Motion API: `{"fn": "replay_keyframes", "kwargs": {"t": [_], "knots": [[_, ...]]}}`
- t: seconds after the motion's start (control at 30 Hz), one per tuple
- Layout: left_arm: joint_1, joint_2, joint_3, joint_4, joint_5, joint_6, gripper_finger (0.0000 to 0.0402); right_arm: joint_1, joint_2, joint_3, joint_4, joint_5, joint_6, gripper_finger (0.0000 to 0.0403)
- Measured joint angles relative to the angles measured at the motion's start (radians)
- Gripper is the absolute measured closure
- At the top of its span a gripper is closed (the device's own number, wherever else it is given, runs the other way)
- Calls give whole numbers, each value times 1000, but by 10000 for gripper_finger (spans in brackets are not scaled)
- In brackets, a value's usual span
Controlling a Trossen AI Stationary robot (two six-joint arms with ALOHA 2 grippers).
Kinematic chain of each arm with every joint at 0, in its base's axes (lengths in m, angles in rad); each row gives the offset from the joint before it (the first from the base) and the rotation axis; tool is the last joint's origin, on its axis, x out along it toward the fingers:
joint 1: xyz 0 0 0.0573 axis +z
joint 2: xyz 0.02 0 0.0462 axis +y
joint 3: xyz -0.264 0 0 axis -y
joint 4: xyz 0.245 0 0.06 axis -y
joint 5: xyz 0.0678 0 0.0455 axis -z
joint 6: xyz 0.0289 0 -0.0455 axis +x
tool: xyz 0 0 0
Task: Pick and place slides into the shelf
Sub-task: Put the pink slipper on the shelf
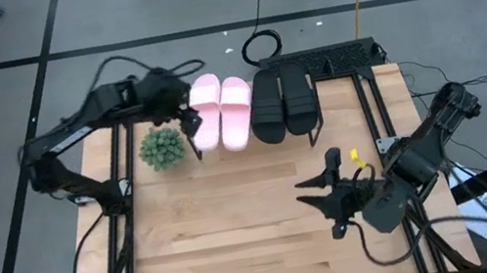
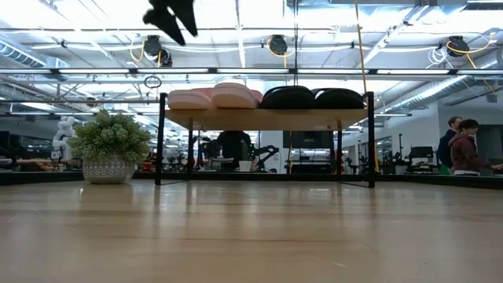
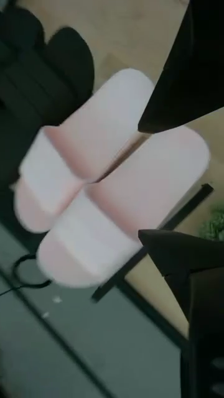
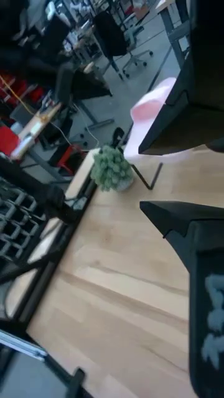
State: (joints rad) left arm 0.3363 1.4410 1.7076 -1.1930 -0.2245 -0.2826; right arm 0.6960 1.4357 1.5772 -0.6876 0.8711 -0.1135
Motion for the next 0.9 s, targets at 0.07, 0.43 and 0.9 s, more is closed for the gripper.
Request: {"fn": "replay_keyframes", "kwargs": {"t": [0.07, 0.43, 0.9], "knots": [[-7, -37, -5, 18, -28, 14, 131, 0, -22, 0, 8, 3, 0, 284], [160, 53, -8, 186, 31, 161, 131, 0, -54, 0, 22, -1, -4, 284], [331, 279, -7, 267, 200, 226, 131, 0, -54, -67, 17, -8, 0, 284]]}}
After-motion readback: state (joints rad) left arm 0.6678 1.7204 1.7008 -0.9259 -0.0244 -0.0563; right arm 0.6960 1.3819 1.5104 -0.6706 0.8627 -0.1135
